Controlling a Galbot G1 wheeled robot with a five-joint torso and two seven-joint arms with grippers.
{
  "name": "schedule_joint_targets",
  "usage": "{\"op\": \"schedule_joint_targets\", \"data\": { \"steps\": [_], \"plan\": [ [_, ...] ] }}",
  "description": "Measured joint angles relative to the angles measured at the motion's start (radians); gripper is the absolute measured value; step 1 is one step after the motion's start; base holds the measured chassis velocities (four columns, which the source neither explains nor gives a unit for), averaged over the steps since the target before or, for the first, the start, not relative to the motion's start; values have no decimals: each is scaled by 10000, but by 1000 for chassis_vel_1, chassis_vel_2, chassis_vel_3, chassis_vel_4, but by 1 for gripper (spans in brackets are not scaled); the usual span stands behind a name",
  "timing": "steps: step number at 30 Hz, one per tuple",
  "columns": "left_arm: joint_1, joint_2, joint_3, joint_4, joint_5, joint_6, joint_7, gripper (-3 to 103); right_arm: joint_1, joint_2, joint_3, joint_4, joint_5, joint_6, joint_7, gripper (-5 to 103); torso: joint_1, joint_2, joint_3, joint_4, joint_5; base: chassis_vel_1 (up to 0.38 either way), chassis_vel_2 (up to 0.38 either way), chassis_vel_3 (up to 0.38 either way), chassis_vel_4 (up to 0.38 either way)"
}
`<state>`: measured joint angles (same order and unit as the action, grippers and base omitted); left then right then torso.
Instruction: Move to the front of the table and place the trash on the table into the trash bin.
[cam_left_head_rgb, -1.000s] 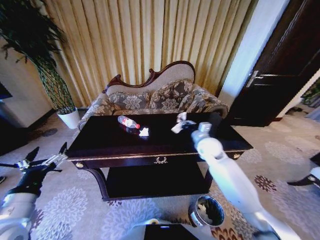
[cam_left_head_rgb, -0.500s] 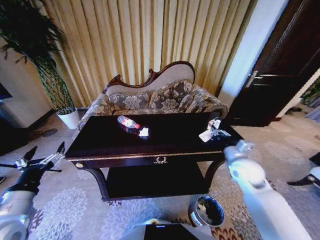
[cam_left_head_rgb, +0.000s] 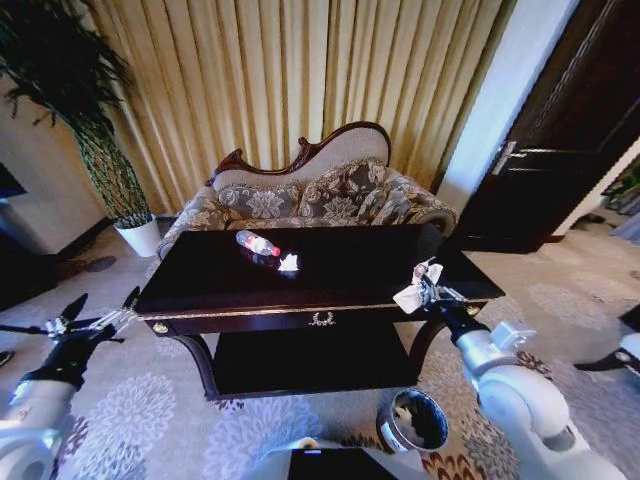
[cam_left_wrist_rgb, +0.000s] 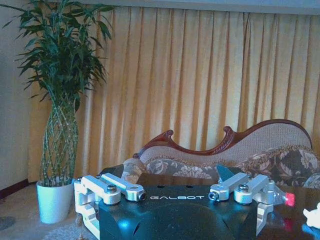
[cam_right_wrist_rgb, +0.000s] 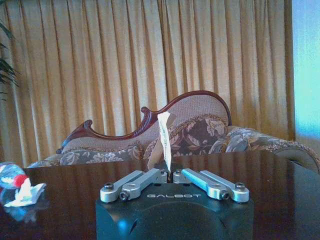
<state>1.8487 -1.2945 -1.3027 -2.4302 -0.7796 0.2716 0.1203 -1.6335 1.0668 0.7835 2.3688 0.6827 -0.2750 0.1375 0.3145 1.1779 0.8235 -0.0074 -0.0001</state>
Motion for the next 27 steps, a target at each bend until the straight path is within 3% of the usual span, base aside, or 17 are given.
{"op": "schedule_joint_targets", "data": {
  "steps": [11, 22, 27],
  "plan": [
    [63, -133, -76, -25, 18, -35, 4, 100, 150, 49, -342, -297, -175, 93, 10, 1, -9, 4, -3, 1, 0, 177, -183, -180, 174],
    [80, -301, -97, -228, 29, -75, 67, 100, 426, 103, -957, -3139, -694, 127, 12, 1, 6, -6, 5, -3, 4, 4, -6, -9, -4],
    [110, -418, -121, -252, 33, -213, 124, 100, 1061, 348, -1425, -5526, -1329, 140, 20, 1, 2, -4, 2, -2, 3, -11, 3, 8, -9]
  ]
}}
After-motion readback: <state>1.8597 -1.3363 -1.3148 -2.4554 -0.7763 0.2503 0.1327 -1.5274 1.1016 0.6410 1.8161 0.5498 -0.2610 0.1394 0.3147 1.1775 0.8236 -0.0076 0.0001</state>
